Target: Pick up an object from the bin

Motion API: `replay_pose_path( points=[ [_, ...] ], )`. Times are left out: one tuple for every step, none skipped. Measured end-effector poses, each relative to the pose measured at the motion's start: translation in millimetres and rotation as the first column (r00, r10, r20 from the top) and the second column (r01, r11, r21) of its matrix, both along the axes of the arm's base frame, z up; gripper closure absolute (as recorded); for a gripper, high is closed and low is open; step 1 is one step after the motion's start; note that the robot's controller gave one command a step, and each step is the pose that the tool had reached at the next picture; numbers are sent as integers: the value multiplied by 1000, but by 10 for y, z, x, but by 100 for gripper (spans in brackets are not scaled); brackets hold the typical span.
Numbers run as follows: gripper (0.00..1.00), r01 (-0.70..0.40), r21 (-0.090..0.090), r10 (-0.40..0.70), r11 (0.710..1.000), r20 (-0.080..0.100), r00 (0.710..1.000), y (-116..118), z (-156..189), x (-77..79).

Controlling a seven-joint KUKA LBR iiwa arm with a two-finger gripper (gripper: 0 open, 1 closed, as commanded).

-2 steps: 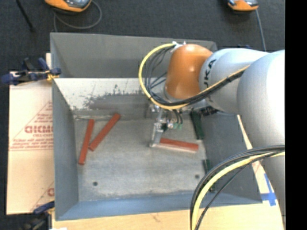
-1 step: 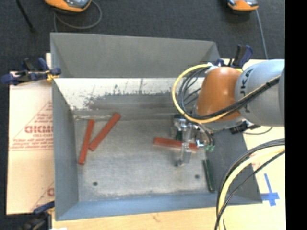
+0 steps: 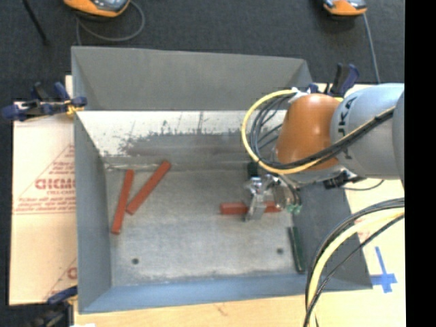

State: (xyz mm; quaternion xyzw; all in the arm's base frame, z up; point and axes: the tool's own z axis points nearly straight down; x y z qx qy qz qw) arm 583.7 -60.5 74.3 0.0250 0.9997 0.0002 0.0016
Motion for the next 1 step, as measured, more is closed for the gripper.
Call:
replay_pose_path(
  points=[
    [100, 44, -1, -44, 999, 9, 999, -117, 1428, -222]
  ],
)
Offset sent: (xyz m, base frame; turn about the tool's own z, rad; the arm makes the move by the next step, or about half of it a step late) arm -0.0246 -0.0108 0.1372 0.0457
